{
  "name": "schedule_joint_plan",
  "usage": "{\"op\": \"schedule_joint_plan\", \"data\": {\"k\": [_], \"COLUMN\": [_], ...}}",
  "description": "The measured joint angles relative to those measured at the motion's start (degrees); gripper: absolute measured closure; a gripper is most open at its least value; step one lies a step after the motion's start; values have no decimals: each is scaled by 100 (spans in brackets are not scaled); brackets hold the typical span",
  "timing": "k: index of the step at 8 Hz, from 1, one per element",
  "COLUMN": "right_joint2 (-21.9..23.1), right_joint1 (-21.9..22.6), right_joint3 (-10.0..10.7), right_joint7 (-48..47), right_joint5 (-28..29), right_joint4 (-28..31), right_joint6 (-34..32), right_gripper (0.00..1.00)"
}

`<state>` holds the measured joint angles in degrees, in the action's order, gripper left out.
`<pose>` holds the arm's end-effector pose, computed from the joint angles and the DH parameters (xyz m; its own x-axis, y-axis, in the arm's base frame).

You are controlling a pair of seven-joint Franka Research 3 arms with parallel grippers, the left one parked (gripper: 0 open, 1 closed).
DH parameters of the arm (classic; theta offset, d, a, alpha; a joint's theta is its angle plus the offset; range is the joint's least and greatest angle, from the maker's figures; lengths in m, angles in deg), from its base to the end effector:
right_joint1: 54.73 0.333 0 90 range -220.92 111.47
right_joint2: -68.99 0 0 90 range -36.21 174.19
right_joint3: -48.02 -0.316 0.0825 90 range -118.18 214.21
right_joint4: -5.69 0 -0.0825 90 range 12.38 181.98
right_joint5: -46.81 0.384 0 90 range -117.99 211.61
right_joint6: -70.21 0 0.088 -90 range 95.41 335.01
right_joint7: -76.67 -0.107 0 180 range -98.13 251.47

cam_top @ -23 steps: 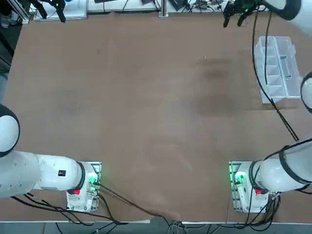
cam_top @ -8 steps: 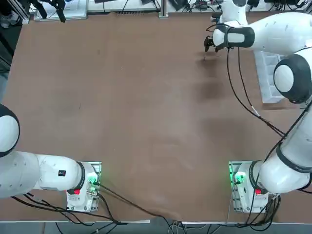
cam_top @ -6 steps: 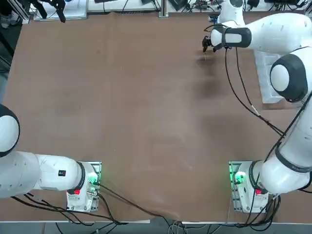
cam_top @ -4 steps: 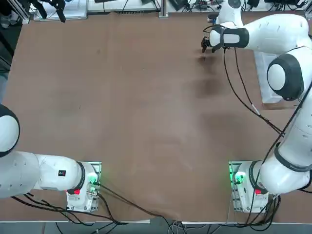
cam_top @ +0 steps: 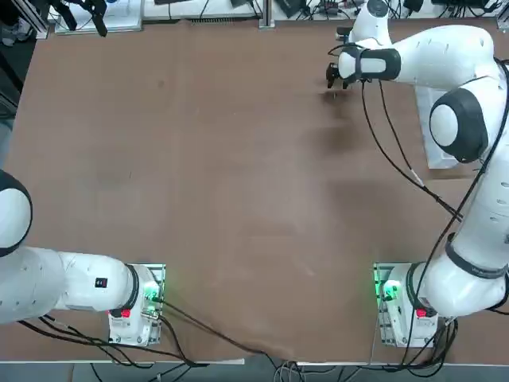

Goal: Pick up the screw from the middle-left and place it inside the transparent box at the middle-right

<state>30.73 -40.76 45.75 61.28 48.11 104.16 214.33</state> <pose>0.6583 0.1886 0.2125 0.9934 -0.0168 0.1131 -0.0086 -0.9973 -0.0727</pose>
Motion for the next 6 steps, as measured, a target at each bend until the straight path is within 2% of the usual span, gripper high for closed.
{"op": "schedule_joint_plan", "data": {"k": [6], "right_joint2": [-169], "right_joint1": [24], "right_joint3": [0], "right_joint7": [-33], "right_joint5": [-4], "right_joint4": [-72], "right_joint6": [-3], "right_gripper": [26]}}
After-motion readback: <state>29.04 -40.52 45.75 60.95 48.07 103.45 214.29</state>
